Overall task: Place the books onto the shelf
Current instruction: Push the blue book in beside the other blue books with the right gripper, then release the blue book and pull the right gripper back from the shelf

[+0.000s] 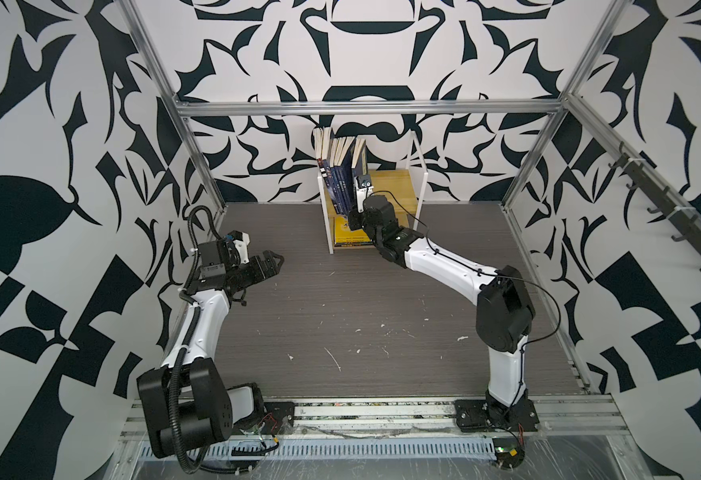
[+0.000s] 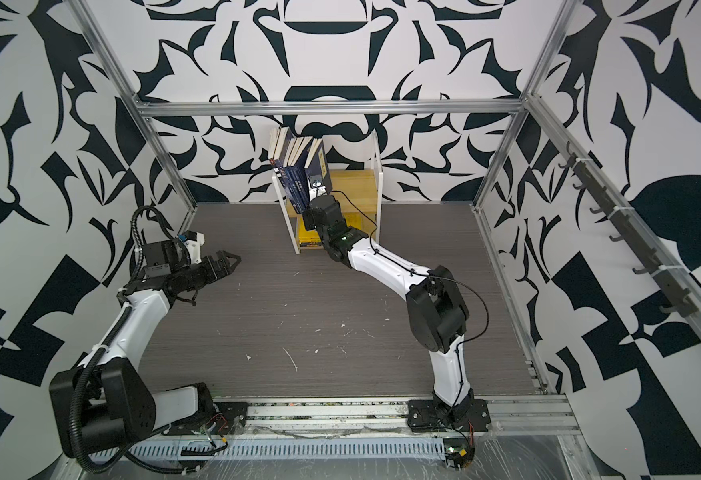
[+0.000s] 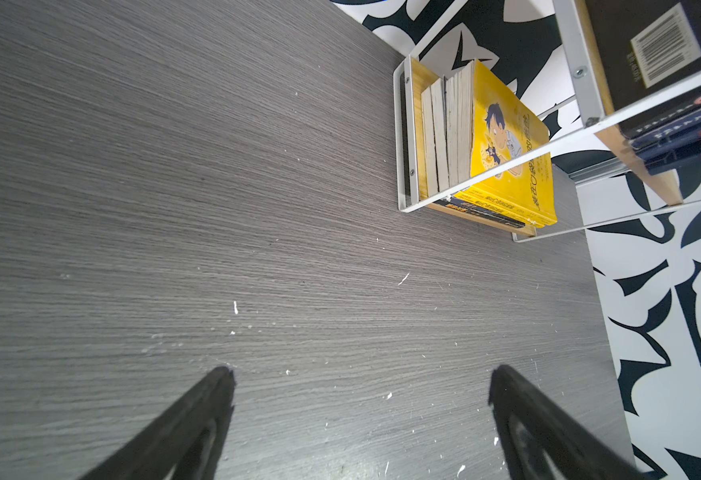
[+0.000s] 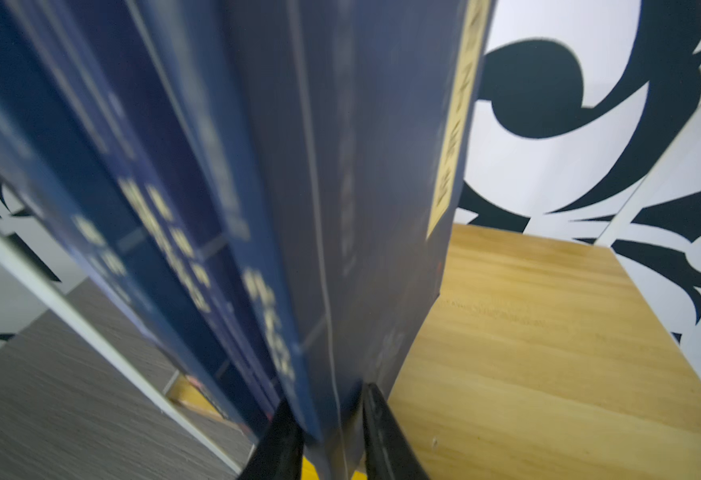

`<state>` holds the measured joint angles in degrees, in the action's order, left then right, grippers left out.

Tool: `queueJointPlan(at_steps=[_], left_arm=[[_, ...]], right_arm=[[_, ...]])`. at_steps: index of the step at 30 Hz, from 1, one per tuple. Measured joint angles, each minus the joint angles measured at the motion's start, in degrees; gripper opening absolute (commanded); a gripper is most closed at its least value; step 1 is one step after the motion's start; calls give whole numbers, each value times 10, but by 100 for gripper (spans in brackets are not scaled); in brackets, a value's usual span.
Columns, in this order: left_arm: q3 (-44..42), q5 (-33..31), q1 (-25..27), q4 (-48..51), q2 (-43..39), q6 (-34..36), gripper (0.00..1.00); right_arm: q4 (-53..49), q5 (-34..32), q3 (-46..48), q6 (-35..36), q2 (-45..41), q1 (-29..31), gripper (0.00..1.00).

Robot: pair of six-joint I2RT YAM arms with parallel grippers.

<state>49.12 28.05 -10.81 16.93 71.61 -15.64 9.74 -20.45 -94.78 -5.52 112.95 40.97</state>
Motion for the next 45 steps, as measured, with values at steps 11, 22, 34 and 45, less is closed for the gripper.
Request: queueJointPlan(at_steps=[11,22,34,45], left_arm=[[0,-1,0,0,0,0,100],[0,-5,0,0,0,3,100],[11,-38,14,23,1,58,100],[-7,-75,43,-25,1,177,100]], right_arm=[[5,42,80,43,-18,9,39],[10,56,216,54,-169,18,46],[13,-14,399,1,-275,17,95],[18,-106,574,-31,-387,-29,93]])
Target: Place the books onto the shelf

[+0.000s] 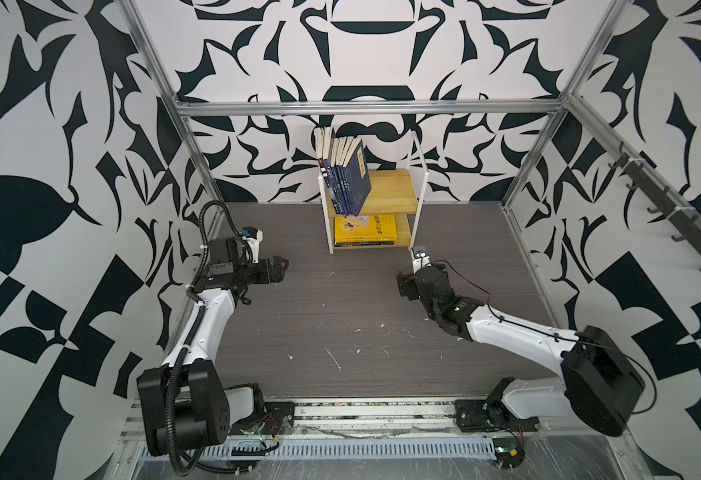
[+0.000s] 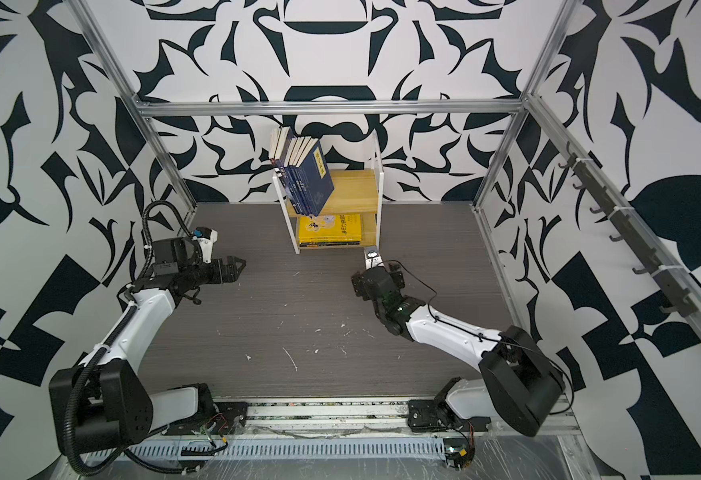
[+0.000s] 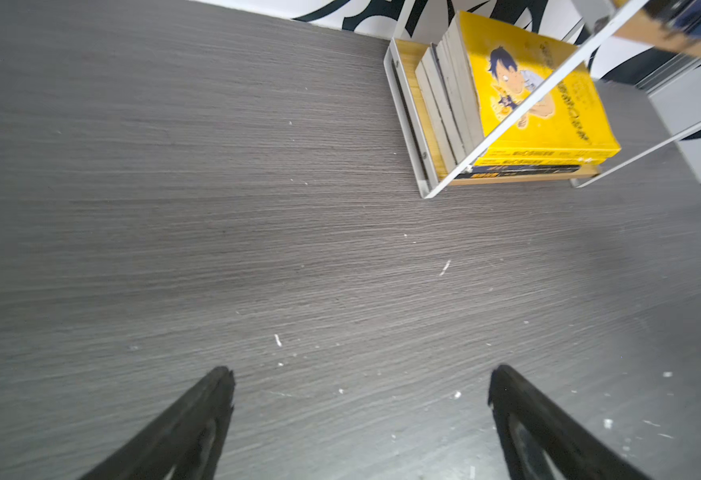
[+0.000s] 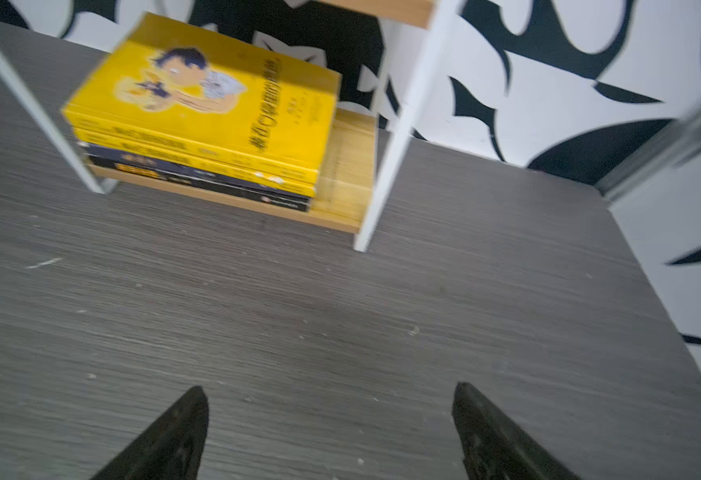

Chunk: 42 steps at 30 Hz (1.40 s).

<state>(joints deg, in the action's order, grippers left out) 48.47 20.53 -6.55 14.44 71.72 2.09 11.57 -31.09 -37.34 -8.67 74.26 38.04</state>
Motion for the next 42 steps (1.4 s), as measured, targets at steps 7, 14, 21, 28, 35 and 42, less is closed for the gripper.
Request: queueJointPlan(at_steps=[7,14,21,28,35,42], left_arm=[[-61,-22,0,-100,11,33,100],[-144,-22,0,-238,50,40,100],[-229,-9,0,-402,72,35,100],[-269,2,0,-548,115,14,100],[-295,-40,0,-642,125,-12,100],[-313,-70,0,-688,164,-24,100]], right_arm=[[34,-49,106,0,-106,-104,93],[69,-67,141,24,-112,-160,94],[129,-56,179,45,-110,-223,93],[213,-23,205,46,-46,-285,93],[309,9,208,46,53,-298,92],[354,50,179,54,139,-301,90]])
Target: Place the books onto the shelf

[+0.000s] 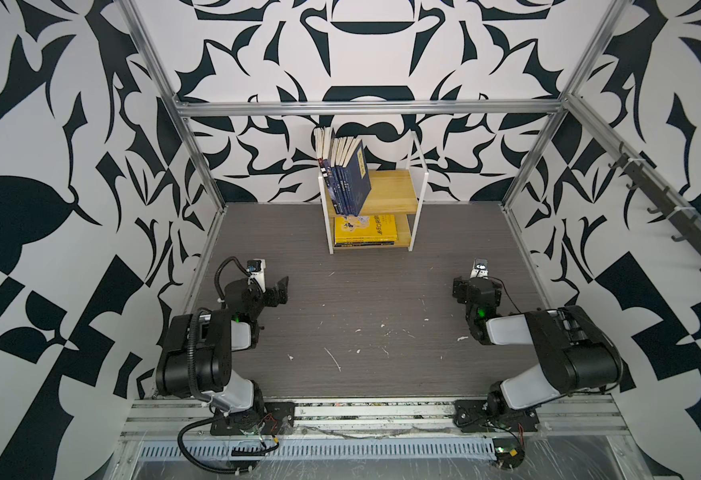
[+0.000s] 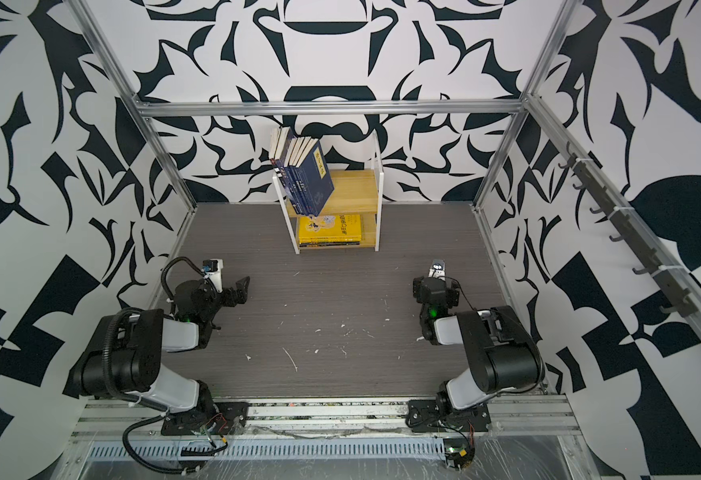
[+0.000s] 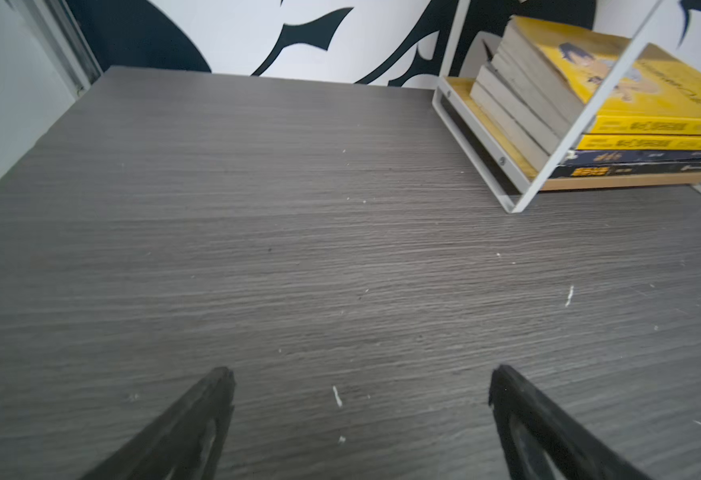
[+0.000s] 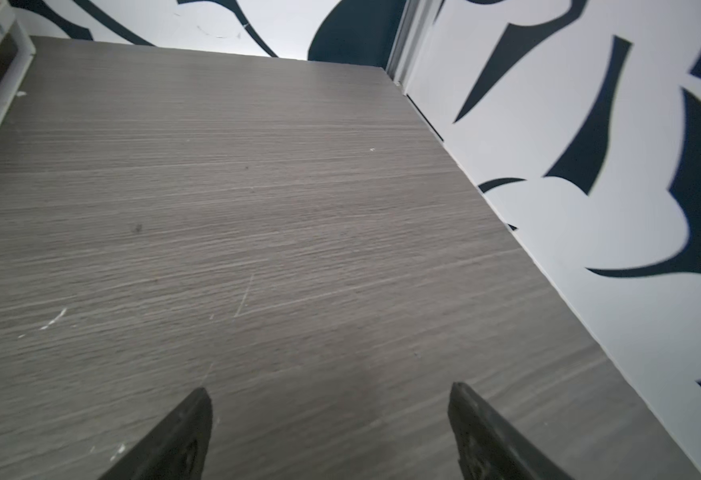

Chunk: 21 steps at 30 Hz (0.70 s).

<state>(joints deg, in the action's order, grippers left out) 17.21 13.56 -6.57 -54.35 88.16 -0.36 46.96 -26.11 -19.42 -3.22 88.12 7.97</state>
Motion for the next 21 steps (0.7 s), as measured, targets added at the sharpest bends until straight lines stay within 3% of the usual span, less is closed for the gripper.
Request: queueJointPlan(at_steps=[5,9,21], left_arm=[[31,-38,0,16,4,-16,100],[35,-51,0,20,4,-22,100],[35,-57,-2,32,4,-29,100]], right_arm=[[52,12,4,5,20,0,91],[70,16,7,7,21,-1,100],[86,26,13,10,22,-3,100]])
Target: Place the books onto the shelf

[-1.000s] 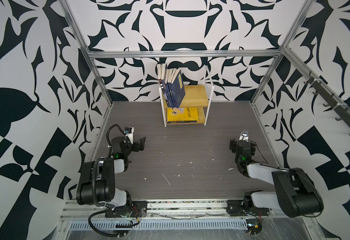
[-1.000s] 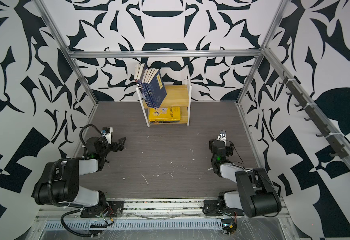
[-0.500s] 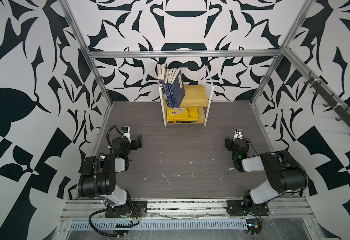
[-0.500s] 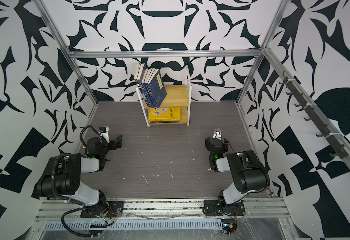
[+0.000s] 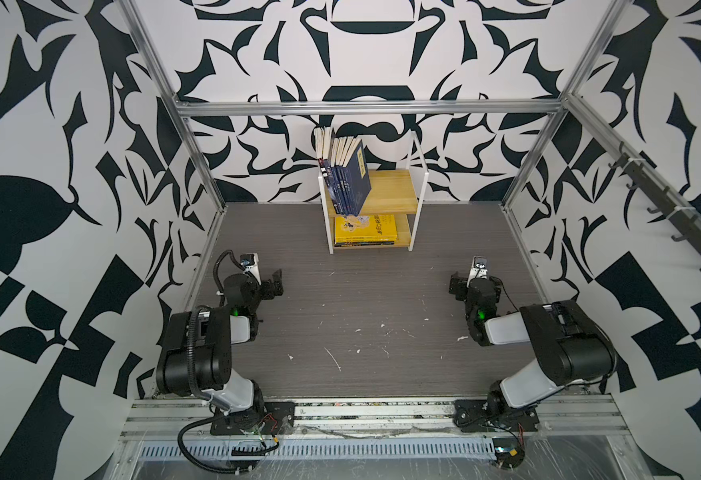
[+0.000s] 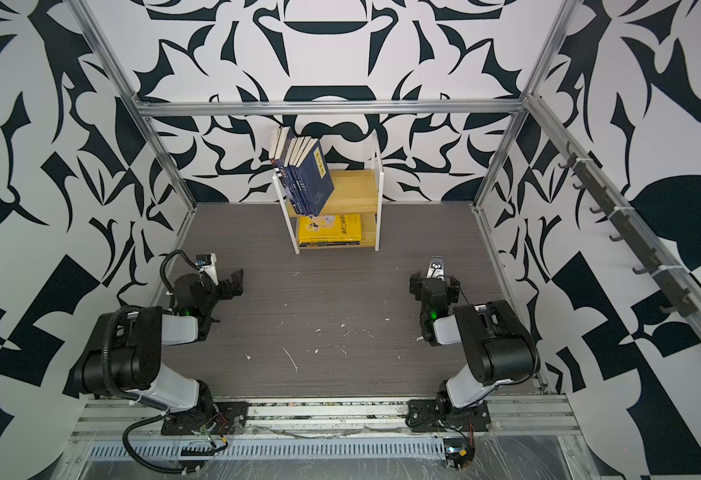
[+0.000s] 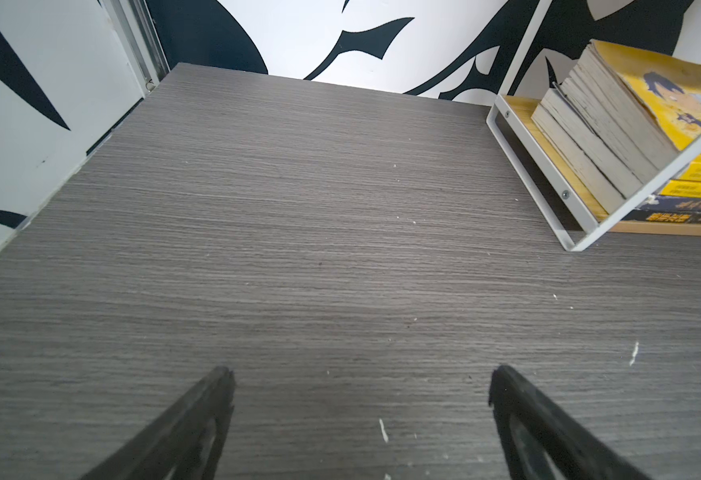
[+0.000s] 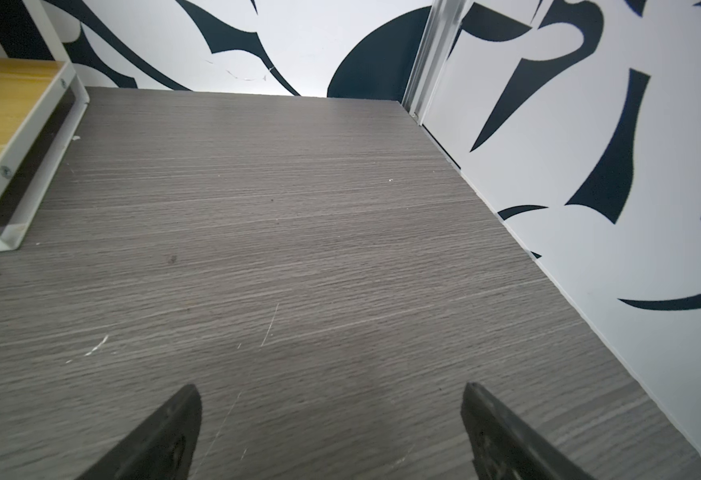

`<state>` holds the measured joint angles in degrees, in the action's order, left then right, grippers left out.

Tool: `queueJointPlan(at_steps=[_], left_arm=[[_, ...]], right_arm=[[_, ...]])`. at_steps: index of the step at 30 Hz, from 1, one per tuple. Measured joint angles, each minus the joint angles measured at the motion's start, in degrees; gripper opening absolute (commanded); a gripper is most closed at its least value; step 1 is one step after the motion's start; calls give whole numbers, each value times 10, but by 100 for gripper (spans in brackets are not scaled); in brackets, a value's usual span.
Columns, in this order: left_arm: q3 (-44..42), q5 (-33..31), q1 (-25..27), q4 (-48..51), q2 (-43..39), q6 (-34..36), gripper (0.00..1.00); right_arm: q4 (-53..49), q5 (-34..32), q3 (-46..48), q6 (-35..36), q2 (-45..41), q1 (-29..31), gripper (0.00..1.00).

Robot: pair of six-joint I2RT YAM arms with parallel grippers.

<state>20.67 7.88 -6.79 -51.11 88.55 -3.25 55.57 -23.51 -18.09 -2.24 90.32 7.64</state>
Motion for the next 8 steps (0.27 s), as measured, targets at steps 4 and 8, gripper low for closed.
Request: queueJointPlan(at_steps=[4,8], left_arm=[[0,0,0,0,0,-2,100],[-3,7,0,-8,0,0,100]], right_arm=[[0,7,0,2,0,0,100],[0,9,0,3,0,0,100]])
